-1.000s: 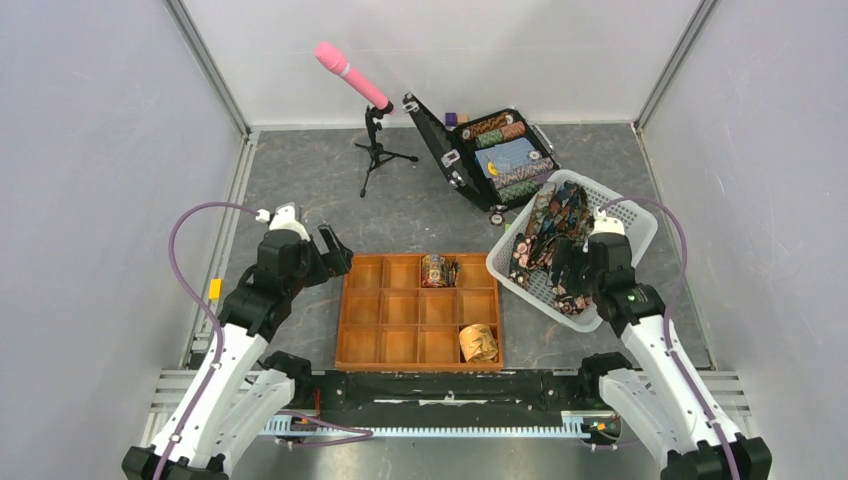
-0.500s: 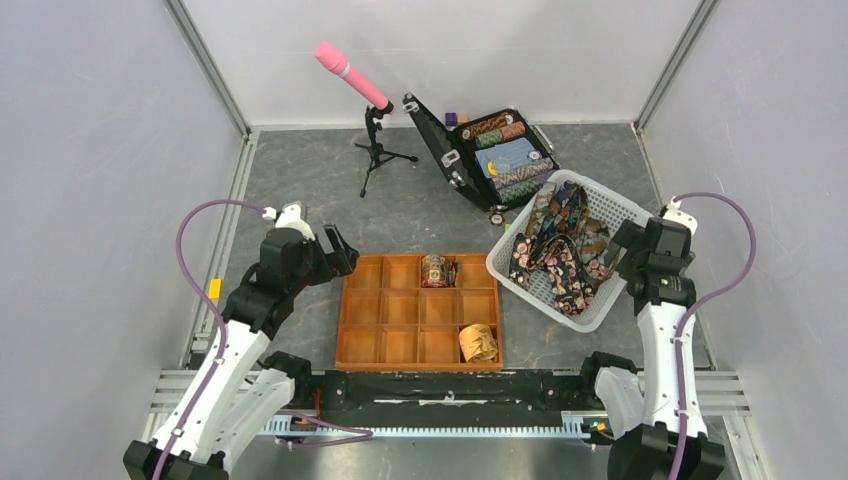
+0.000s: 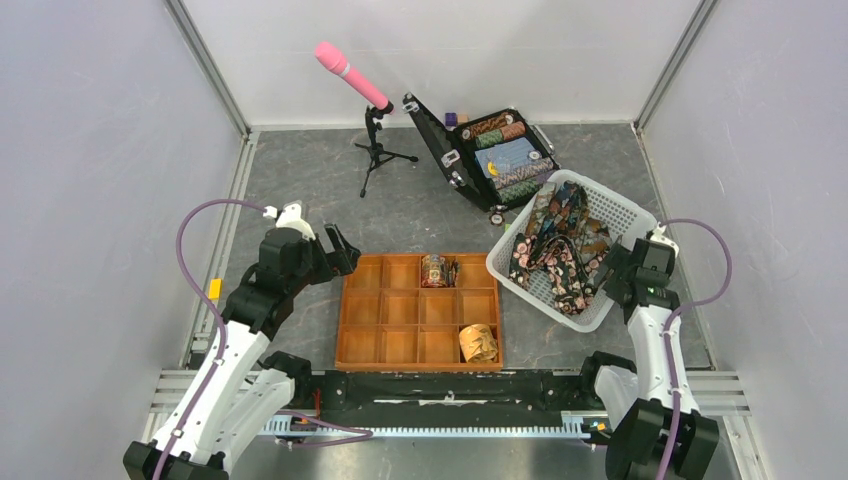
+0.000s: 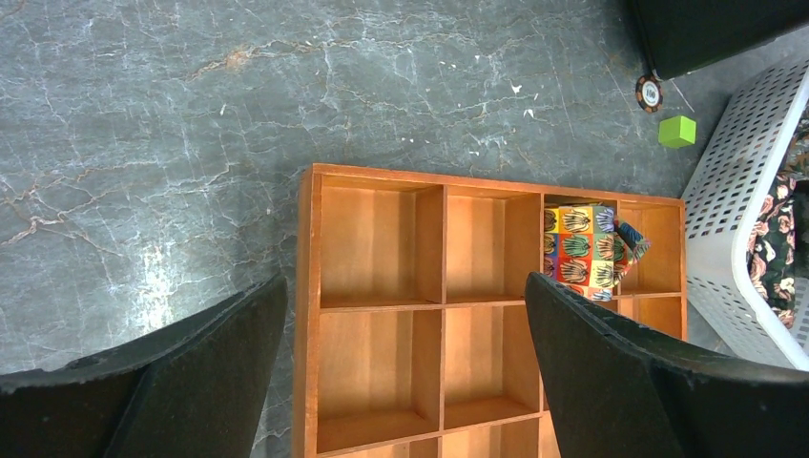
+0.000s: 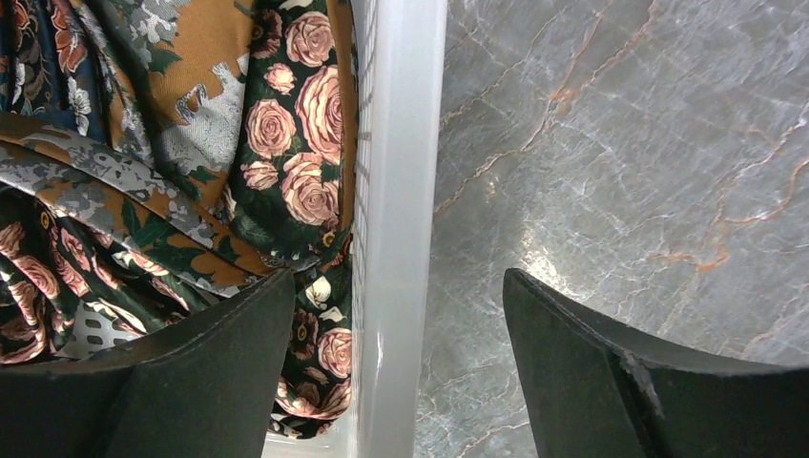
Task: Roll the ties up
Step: Pick up the bin at the center of the board.
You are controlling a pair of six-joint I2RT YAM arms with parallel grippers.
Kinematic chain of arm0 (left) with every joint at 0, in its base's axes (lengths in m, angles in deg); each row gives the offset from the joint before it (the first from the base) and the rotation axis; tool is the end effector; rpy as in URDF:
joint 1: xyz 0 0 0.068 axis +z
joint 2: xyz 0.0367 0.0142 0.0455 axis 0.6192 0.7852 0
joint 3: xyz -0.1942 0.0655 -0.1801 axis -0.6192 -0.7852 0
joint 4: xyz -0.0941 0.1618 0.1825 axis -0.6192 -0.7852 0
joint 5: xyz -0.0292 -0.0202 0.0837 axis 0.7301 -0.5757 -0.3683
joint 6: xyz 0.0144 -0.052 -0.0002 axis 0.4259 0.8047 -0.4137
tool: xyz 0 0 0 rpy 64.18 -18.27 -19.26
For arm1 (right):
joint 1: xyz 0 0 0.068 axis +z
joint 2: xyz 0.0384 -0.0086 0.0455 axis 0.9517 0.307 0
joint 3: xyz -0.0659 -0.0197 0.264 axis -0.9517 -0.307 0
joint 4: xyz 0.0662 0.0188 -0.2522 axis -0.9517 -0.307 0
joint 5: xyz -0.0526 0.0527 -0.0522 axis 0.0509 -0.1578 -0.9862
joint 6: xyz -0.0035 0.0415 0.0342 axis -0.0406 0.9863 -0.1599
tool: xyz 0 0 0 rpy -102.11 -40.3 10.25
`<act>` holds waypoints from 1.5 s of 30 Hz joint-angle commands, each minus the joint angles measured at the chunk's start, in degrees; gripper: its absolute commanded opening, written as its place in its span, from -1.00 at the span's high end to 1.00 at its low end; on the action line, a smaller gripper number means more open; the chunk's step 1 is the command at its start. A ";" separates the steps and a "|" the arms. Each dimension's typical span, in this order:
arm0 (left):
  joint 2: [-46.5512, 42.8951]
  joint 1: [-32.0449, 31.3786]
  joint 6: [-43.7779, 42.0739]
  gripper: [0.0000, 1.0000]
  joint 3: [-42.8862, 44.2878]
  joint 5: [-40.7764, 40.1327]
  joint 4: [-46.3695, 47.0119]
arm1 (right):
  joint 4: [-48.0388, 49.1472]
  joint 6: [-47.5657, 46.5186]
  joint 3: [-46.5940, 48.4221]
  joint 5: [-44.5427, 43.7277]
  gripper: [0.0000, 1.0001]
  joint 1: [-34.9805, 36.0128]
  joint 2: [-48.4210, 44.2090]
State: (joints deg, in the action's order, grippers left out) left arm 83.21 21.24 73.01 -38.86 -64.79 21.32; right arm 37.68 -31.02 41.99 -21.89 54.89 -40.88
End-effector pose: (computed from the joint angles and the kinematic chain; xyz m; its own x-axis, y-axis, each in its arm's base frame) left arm 0.1513 -0.0456 0.2758 -0.5812 -0.3291 -0.7442 -0.0070 0.9166 -0.3998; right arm 0.1584 -0.0534 0.1996 -0.5558 0.5381 -0.6337 0.5982 0.7882 0.1446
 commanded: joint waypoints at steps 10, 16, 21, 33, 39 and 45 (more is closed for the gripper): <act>0.83 -0.12 -2.14 -0.99 -0.58 0.51 1.70 | 7.83 1.75 -1.29 0.25 -0.34 -1.34 -3.09; 1.01 -0.09 -2.11 -0.99 -0.53 0.69 1.68 | 7.99 3.18 0.26 1.15 0.11 -1.35 -2.46; 0.90 -0.12 -1.87 -0.99 -0.63 0.95 1.69 | 7.99 4.52 2.46 1.12 0.61 -1.31 -2.83; 2.21 -0.12 -0.77 -0.99 3.18 4.96 0.97 | 6.42 9.83 14.20 0.61 1.00 -1.41 -2.29; 2.63 -0.11 -0.63 -0.99 6.53 5.78 0.62 | 6.38 12.73 20.28 2.78 1.00 -1.49 -0.67; 6.74 -0.06 -1.76 -0.99 14.15 3.72 -4.20 | 8.53 16.32 25.74 8.88 1.00 -1.50 0.91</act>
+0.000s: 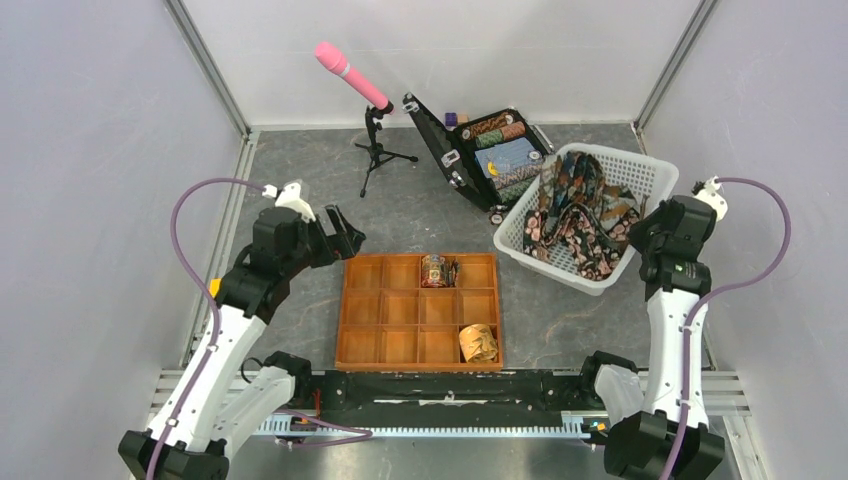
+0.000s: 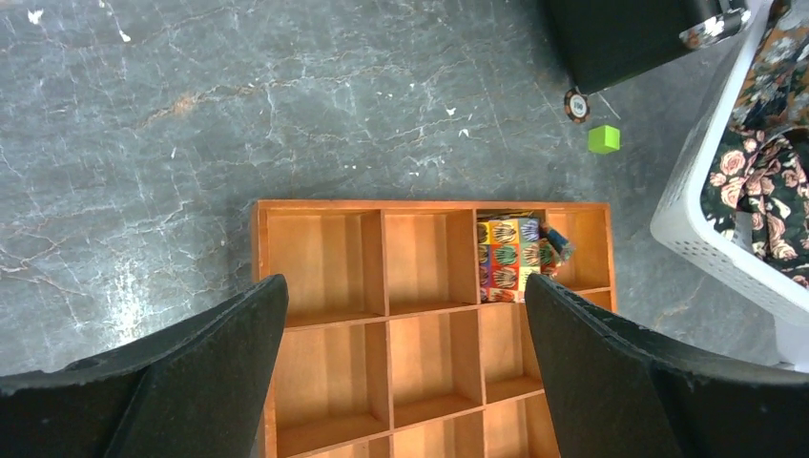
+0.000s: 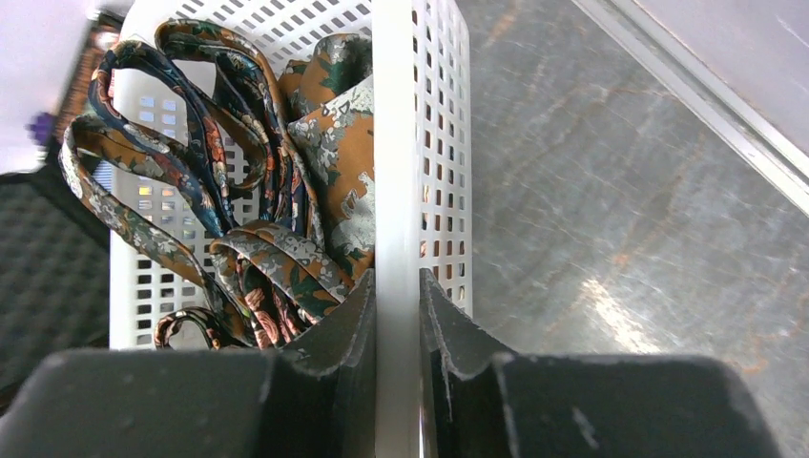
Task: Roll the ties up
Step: Pick up the bin at the center of the board, then place the bin at the corner of the board.
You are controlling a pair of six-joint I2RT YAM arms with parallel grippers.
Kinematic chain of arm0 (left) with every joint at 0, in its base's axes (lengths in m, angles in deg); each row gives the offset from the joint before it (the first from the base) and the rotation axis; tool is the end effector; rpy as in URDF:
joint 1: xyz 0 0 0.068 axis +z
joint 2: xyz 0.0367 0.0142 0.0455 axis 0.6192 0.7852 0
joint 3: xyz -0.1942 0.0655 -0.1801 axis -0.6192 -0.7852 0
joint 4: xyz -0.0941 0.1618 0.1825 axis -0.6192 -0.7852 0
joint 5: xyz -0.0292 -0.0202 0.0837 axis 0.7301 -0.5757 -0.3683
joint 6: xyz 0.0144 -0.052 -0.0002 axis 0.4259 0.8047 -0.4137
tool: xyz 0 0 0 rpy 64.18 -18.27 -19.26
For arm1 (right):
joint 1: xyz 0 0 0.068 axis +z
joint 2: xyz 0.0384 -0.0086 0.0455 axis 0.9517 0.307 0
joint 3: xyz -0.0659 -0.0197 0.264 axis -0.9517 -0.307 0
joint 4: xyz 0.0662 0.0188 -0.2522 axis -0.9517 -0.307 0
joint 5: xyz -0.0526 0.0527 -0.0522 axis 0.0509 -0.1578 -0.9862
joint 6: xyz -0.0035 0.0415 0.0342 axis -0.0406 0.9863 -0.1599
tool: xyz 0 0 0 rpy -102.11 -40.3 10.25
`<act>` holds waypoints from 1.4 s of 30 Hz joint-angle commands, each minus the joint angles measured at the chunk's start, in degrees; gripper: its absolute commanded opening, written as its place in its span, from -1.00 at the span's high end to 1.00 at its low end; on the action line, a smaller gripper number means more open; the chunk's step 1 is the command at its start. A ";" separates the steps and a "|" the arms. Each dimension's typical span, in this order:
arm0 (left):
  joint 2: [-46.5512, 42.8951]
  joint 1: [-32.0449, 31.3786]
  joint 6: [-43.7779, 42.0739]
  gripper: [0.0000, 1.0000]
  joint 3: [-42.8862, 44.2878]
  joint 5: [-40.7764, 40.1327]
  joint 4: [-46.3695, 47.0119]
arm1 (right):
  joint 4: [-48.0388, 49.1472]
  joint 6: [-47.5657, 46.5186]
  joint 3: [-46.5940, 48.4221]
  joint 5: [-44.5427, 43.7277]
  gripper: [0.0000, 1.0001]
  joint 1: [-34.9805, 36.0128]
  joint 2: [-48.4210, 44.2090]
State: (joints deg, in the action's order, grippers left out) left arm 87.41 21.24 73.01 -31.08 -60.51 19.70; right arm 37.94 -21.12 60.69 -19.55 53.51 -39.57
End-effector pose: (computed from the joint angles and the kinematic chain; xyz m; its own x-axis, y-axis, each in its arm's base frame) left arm 0.1613 -0.0515 0.3087 -0.5863 -0.3269 -0.7412 0.0597 0.8950 -0.4420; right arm 0.1802 -0.0634 0.3049 -0.2444 0.6162 -0.7487 0.5817 0.7109 0.3952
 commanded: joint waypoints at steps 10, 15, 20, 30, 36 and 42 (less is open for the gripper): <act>12.63 -0.04 -10.99 -0.99 28.61 -7.02 -15.15 | 8.24 10.89 23.25 22.21 1.00 -0.08 5.63; 17.89 -0.04 -11.60 -0.99 42.57 -5.48 -20.19 | 4.56 11.50 34.49 26.03 1.00 1.61 9.81; 19.84 -0.02 -10.52 -0.99 50.76 -3.34 -21.58 | 3.07 12.41 40.75 22.65 1.00 11.79 14.34; 18.13 -0.04 -7.01 -0.99 62.83 3.39 -21.94 | 6.51 14.70 46.80 8.10 1.00 42.77 24.98; 12.37 -0.03 -2.62 -0.99 63.61 4.57 -14.68 | 9.88 15.90 49.75 1.21 1.00 57.74 33.33; 12.01 -0.04 -0.04 -0.99 60.91 7.57 -15.61 | 17.84 18.60 48.74 -4.44 1.00 68.16 41.52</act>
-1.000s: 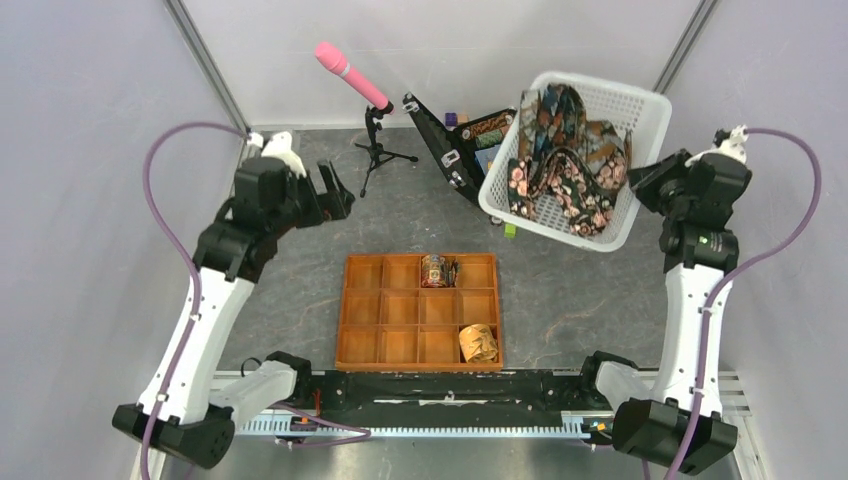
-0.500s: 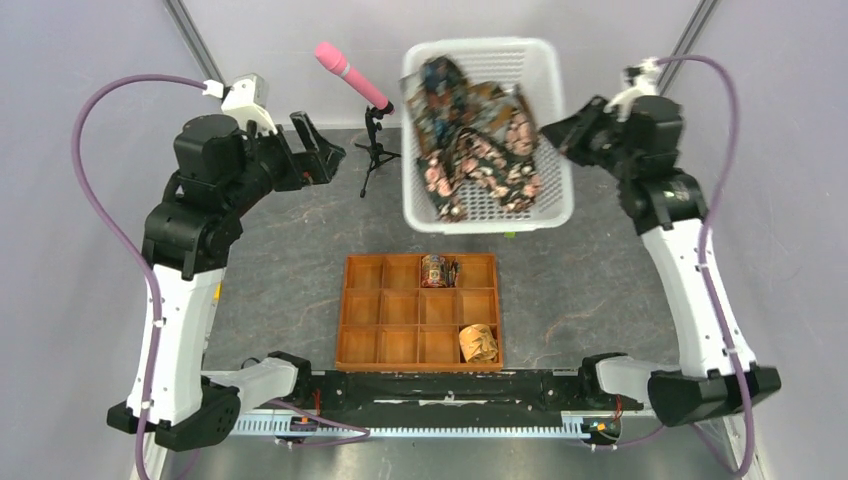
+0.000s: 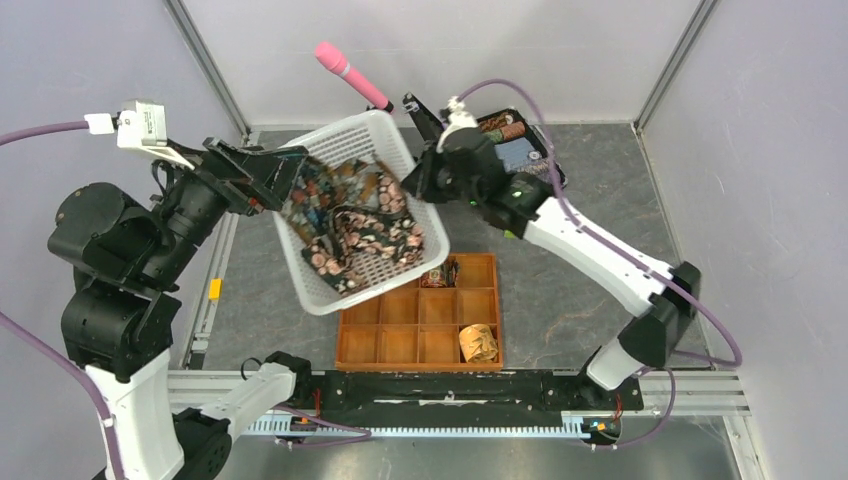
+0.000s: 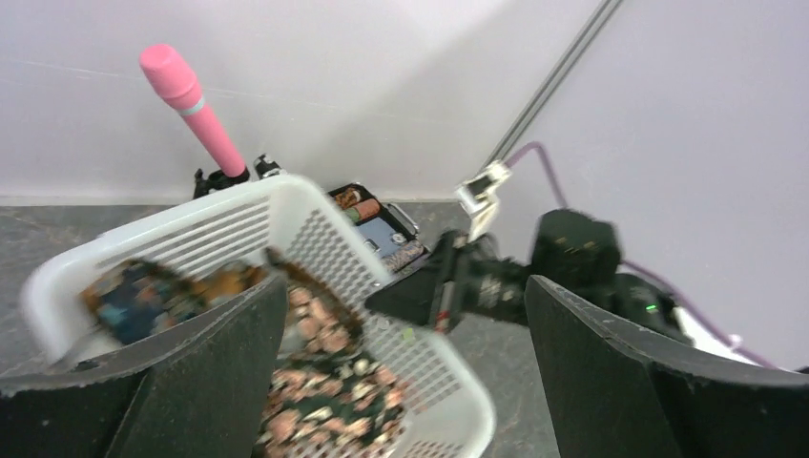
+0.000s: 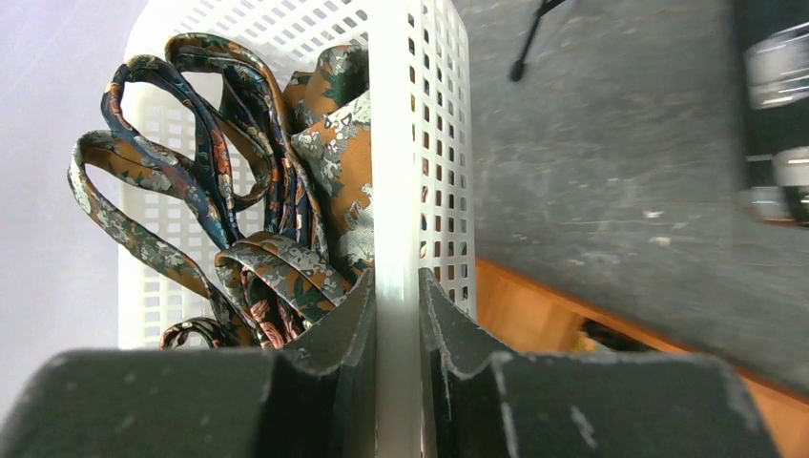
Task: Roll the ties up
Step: Place the bin at the corner of the board.
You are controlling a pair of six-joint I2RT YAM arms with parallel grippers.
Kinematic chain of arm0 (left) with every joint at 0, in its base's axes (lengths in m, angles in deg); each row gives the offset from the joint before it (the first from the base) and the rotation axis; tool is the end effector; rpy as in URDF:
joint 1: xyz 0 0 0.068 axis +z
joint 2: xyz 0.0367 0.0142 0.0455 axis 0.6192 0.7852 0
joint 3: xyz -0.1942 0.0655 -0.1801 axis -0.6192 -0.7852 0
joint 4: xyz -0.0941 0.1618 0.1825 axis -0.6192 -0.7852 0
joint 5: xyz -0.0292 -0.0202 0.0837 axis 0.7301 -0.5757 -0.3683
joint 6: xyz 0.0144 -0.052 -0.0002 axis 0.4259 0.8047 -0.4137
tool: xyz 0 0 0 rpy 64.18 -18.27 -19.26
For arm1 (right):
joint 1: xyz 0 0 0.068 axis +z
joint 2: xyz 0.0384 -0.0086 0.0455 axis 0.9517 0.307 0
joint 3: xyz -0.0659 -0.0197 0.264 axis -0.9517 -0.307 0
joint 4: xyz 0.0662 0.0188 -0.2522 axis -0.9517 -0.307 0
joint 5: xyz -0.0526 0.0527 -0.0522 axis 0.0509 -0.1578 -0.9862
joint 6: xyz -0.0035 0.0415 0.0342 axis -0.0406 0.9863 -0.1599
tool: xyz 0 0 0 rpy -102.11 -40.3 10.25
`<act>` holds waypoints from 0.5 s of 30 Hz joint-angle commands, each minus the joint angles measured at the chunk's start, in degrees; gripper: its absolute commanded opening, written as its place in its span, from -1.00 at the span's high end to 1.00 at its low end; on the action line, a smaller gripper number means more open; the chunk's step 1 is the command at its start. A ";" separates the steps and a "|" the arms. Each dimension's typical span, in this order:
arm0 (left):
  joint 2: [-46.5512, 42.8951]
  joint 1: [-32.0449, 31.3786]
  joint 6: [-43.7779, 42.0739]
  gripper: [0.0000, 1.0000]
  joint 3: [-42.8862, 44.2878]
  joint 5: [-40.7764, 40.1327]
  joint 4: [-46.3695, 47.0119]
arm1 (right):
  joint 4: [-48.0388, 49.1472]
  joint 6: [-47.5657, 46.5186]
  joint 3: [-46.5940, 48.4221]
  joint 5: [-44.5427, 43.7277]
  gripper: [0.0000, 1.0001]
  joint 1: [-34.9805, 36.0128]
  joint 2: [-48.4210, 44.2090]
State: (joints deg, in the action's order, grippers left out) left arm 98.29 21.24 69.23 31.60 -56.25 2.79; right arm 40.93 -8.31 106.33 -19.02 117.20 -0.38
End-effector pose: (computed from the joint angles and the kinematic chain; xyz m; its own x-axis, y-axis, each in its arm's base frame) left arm 0.0726 -0.0271 0.5711 -0.1078 -0.4091 -0.9061 0.4047 0.8144 -0.4158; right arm 0.2548 0.2523 0.4099 -0.6551 0.3123 -0.6880 -0.2960 0.7317 0.6140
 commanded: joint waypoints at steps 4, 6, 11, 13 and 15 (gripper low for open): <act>-0.55 -0.04 3.50 -0.99 -2.43 2.09 0.54 | 23.40 8.68 -0.23 -7.68 1.00 7.80 7.03; -0.99 -0.04 3.12 -0.99 -1.89 1.51 -0.75 | 25.62 9.99 0.33 -8.39 1.00 8.84 10.33; -2.64 -0.04 3.13 -0.99 -2.66 0.12 -2.83 | 32.96 14.17 2.03 -9.81 1.00 11.24 18.80; -3.30 -0.04 3.55 -0.99 -3.58 -0.02 -3.14 | 33.92 15.89 4.29 -11.26 1.00 12.31 22.63; -4.10 -0.03 4.03 -0.99 -4.52 -0.01 -3.39 | 35.04 16.98 6.35 -13.64 1.00 13.54 26.35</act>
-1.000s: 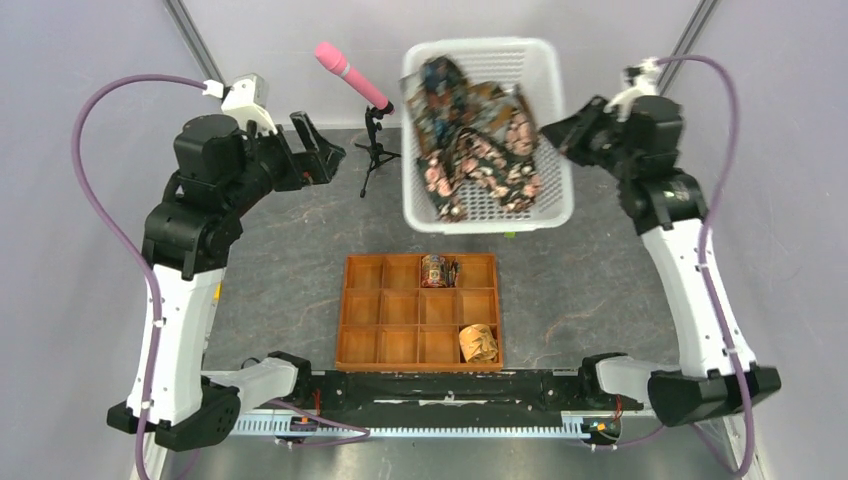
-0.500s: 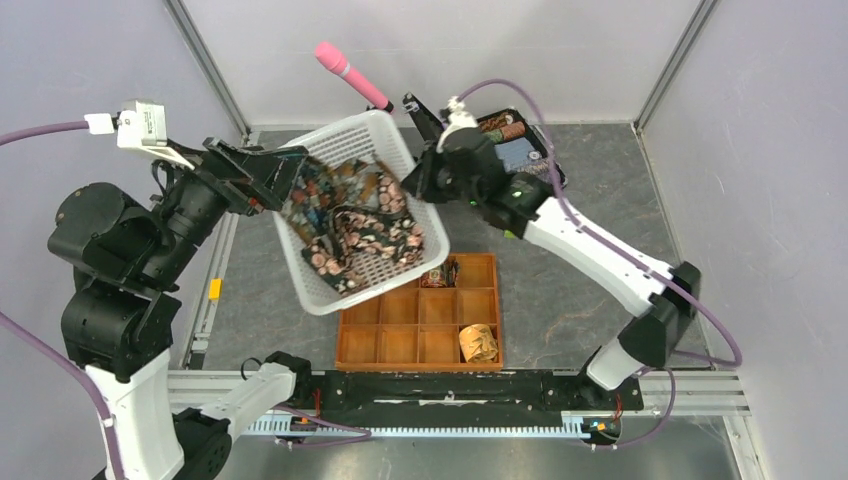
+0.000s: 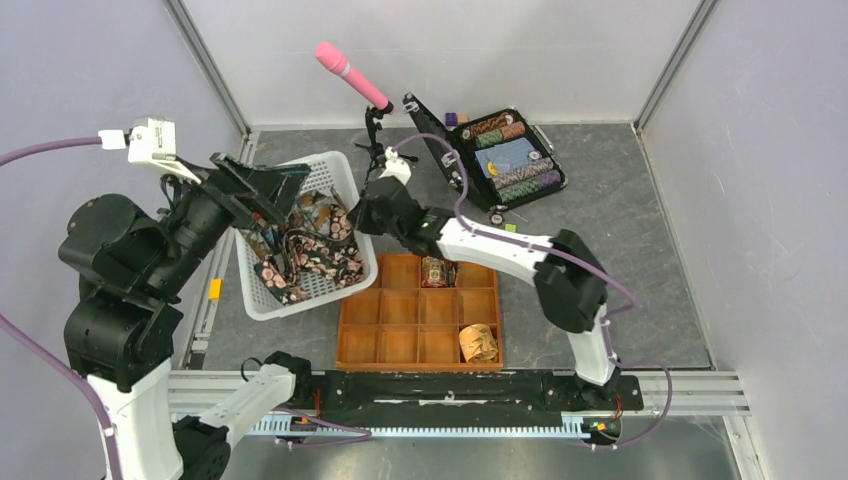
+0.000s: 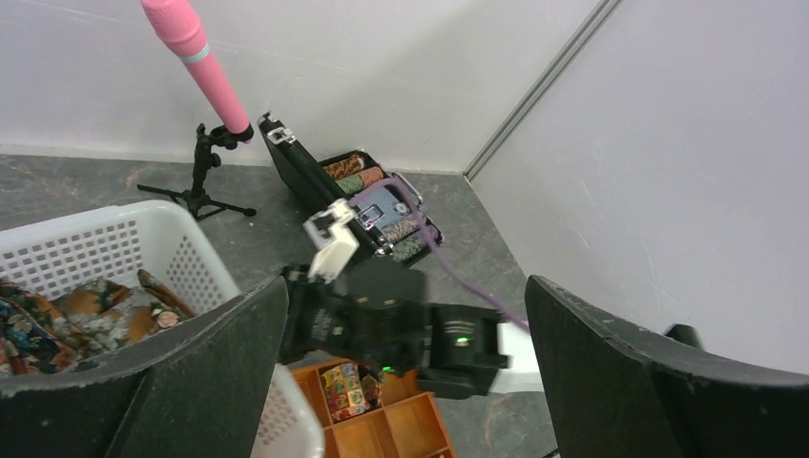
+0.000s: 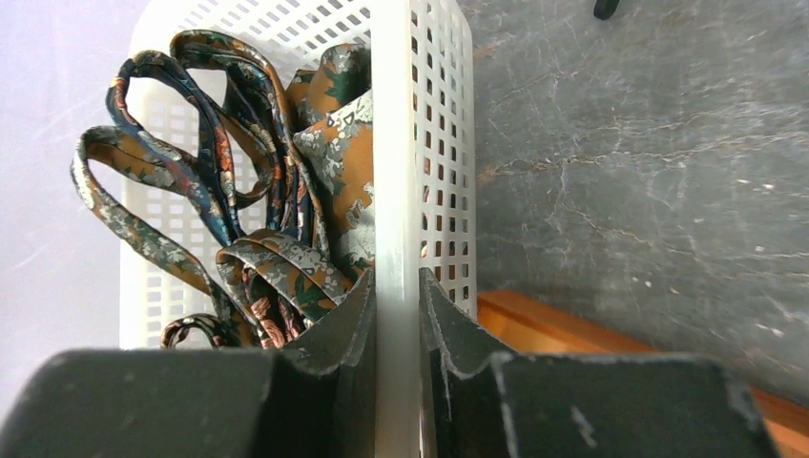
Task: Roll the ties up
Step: Place the bin at the corner of the board.
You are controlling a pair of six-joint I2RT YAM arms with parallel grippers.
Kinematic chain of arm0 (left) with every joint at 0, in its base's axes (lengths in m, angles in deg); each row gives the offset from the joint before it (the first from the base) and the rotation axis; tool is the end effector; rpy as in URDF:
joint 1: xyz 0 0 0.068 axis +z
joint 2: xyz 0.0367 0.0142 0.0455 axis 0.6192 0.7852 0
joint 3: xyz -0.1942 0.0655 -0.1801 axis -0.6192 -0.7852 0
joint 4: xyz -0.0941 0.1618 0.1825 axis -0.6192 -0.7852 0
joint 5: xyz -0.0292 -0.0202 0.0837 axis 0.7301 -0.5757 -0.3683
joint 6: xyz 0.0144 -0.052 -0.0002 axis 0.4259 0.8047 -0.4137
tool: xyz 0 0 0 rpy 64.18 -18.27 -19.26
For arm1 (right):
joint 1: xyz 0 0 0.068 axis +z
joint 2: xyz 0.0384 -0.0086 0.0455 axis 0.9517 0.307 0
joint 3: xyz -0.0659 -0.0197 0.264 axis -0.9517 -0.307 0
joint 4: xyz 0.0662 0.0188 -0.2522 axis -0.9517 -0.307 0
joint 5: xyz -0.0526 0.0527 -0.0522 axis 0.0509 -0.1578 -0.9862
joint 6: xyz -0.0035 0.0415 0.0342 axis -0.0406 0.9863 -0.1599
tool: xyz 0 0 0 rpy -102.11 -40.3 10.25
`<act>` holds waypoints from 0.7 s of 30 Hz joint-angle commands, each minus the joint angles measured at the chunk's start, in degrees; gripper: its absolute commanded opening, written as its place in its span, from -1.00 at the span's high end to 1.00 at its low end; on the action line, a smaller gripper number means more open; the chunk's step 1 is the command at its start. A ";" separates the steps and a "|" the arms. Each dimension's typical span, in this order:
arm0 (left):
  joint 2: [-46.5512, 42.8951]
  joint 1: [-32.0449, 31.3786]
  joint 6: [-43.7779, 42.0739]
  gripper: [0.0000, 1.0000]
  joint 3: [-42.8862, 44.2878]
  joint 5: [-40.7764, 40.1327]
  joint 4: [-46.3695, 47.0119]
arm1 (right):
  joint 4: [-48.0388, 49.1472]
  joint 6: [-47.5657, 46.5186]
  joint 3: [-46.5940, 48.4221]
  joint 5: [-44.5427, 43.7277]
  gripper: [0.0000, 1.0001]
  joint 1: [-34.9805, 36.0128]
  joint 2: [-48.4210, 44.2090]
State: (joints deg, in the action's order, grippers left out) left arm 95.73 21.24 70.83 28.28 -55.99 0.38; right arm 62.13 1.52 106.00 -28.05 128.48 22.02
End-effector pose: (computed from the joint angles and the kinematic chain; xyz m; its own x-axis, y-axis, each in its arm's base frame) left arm 0.0666 -0.0254 0.5568 -0.1682 -0.4163 -0.8935 0.3817 0.8082 -0.4484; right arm 0.2656 0.3851 0.2900 -0.6977 0.3600 -0.6194 -0.2379 0.6990 0.6744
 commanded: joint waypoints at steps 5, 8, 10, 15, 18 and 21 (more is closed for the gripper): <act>-2.92 -0.04 3.81 -0.99 -2.31 -0.12 -1.66 | 20.63 10.60 9.19 -10.01 1.00 4.85 11.10; -3.56 -0.04 4.18 -0.99 -2.41 0.17 -2.60 | 21.44 12.35 13.28 -11.53 1.00 5.90 15.54; -3.92 -0.04 4.44 -0.99 -2.80 0.31 -3.06 | 21.28 13.23 15.90 -12.67 1.00 6.34 18.19; -5.31 -0.03 5.15 -0.99 -4.47 0.20 -3.48 | 20.12 16.10 19.61 -13.80 1.00 6.87 22.68; -5.84 -0.04 5.58 -0.99 -5.27 0.08 -3.48 | 19.94 16.48 20.49 -14.49 1.00 7.34 24.01; -6.06 -0.04 6.16 -0.99 -5.80 0.34 -3.47 | 18.68 17.32 20.47 -14.02 1.00 7.62 23.61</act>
State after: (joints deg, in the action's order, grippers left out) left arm 90.12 21.24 74.61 23.06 -55.96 -2.90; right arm 74.64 13.65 123.51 -39.04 135.08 45.47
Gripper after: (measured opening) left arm 0.994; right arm 0.212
